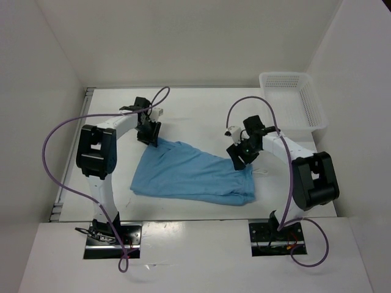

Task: Fold and stack the shorts
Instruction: Fold the shorts

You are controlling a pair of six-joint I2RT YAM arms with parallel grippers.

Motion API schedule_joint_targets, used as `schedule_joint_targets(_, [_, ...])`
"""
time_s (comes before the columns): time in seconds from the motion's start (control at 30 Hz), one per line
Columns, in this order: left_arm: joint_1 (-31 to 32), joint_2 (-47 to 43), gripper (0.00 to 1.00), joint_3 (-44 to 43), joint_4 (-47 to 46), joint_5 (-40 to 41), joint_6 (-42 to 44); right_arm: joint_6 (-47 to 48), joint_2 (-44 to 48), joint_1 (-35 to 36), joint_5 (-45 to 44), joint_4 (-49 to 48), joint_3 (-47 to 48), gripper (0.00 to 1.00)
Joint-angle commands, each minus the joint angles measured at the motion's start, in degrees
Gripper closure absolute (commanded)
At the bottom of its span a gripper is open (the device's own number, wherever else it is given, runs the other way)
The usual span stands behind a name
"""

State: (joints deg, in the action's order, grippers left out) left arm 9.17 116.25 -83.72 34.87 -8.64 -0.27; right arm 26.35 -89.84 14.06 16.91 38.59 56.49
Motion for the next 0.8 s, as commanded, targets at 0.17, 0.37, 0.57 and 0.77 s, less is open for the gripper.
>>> schedule_joint_targets(0.17, [0.15,4.08,0.94,-1.27,-0.51,-4.63,0.27,-0.51,-2.7,1.49,-3.36,-5.53,-0.33,0.77])
schedule_joint_targets(0.37, [-6.08,4.6,1.0,-6.6,-2.09,2.67,0.27,-7.17,-6.39,1.49,-8.29,-12.12,9.04,1.0])
schedule_joint_targets(0.57, [-10.84,5.13,1.0,-12.78,-1.56,2.67,0.27,-9.22,-14.12,1.49,-10.67,-15.3,22.77,1.0])
schedule_joint_targets(0.77, [-10.22,6.18,0.8,-14.71,-2.09,2.14,0.27,-8.07,-18.97,1.49,-10.67,-15.3,28.76,0.15])
